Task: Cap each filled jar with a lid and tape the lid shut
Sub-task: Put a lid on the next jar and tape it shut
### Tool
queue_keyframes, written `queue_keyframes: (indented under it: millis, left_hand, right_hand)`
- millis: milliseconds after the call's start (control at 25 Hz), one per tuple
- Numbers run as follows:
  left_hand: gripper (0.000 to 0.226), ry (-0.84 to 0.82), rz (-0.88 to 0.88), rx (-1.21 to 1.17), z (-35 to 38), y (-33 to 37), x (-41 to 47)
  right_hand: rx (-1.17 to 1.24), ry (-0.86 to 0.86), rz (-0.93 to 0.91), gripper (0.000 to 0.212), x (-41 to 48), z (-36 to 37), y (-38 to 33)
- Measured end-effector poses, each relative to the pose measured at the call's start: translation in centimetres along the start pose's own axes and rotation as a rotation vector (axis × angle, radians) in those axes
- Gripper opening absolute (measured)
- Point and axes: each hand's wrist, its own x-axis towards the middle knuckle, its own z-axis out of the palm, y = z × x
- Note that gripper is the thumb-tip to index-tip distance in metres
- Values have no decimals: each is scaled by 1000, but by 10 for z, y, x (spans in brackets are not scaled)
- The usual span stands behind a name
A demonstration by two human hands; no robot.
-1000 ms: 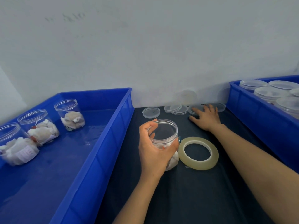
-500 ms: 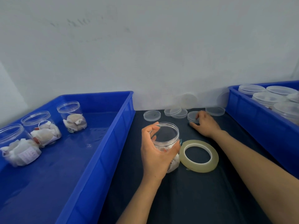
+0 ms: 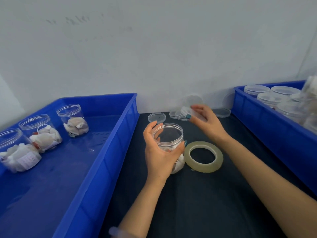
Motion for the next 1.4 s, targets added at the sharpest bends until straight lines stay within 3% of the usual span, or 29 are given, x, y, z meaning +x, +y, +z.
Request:
queue_keyframes:
  millis: [160,240,320,480,640,800,960,1080,1240,1400]
  left_hand:
    - [102,0,-84,16,-2,3,0]
    - [103,13,-109,9,-1,2,0]
    - [100,13,-83,6,-2,0,0]
    - [85,9,-80,-92,-3,-4,-1]
    - [74,18,-54,-84,0,-2,-1]
    - [74,-3,-27,-45,-3,-2,6]
    - [75,-24,-26,14,-10,-1,10]
    - [77,-4,-59,97,-13,3,11]
    - [68,37,-83,260,-8,14,9]
    - [60,62,-82,395,-2,25,3]
  right_hand:
    - [-62,-217,-283,50,-34,24,-61]
    - [-283,-277,-339,46,-47,38,-61]
    - [-354,-281,-320,48,-55,47,-57]
    - [-261,-270,-238,48,-54,47,-50]
    - [73,-175,-179,50,-65,58,-32]
    - [403,-298,-104,90,-72,62,-11]
    - [300,-432,-16,101,-70,56,5]
    - [139,-316,-11,101,-71,62,11]
    - [145,-212,-18,99,-78,71,7]
    - [-83,-114,-24,89,-85,78,-4]
